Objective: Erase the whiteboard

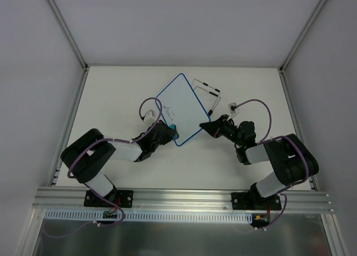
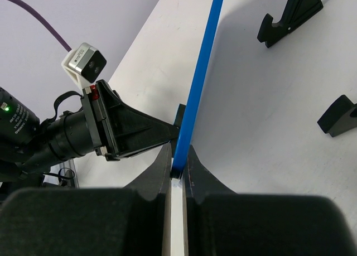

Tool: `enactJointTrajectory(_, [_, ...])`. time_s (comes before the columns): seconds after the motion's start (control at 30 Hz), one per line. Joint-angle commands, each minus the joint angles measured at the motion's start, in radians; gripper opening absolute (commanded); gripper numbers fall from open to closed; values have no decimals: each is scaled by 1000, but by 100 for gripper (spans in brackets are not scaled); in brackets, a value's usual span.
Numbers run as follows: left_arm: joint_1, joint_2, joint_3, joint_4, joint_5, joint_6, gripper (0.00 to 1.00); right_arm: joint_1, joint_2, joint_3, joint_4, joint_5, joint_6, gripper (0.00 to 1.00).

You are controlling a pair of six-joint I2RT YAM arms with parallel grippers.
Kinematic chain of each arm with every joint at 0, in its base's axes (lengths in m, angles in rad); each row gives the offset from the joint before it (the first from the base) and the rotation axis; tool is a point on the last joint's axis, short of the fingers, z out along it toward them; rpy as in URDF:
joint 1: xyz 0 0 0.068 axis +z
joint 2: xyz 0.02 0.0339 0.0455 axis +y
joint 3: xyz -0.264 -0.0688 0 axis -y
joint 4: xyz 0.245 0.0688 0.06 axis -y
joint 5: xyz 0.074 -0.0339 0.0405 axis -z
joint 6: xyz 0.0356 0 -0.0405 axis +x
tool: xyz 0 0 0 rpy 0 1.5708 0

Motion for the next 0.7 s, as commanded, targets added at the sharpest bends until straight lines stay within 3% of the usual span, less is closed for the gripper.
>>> enactJointTrajectory(0.0, [42, 14, -4, -80, 12, 36, 0, 69, -7, -20, 215, -267, -12, 0])
enactJointTrajectory(0.33, [190, 25, 57, -64, 116, 131, 0, 69, -21, -21, 212, -327, 34, 0])
enactJointTrajectory(0.67, [167, 16, 149, -66, 197, 182, 0, 71, -23, -18, 212, -329, 38, 0])
